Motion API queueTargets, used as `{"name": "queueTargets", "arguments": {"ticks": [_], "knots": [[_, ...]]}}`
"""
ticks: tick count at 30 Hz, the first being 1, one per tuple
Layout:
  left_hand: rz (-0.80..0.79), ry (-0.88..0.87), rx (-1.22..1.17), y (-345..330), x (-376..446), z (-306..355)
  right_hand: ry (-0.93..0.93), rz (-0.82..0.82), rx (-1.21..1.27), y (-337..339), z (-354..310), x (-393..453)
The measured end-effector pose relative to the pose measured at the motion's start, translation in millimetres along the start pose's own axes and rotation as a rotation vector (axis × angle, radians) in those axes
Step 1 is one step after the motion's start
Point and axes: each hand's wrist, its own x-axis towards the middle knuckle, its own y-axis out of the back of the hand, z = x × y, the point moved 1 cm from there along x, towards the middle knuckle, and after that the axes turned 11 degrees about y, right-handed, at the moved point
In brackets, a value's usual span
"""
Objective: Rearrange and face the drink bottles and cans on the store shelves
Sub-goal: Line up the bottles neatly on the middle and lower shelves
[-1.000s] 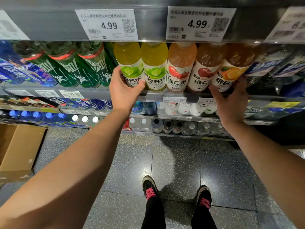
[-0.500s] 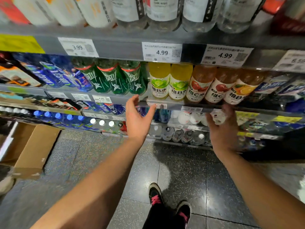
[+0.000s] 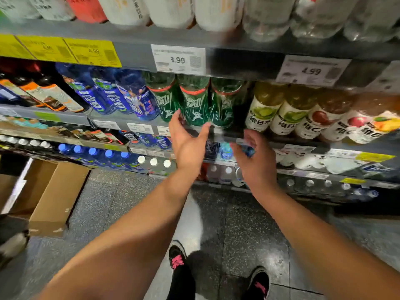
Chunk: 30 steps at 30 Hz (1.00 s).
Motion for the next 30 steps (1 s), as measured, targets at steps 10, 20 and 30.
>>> {"name": "queueTargets", "arguments": {"ticks": [10,20,30], "knots": [[-0.106,-0.099,0.034,-10,41,-3,0.004,0.099,-0.192,-69,-4,50],[-0.044,-0.220,0.125,-8,54,-8,-0.009,0.153,-0.190,-71,-5,84],[-0.044,-0.153,0.093,-8,53,-2,0.005,0.229,-0.263,-74,-13,78]]}}
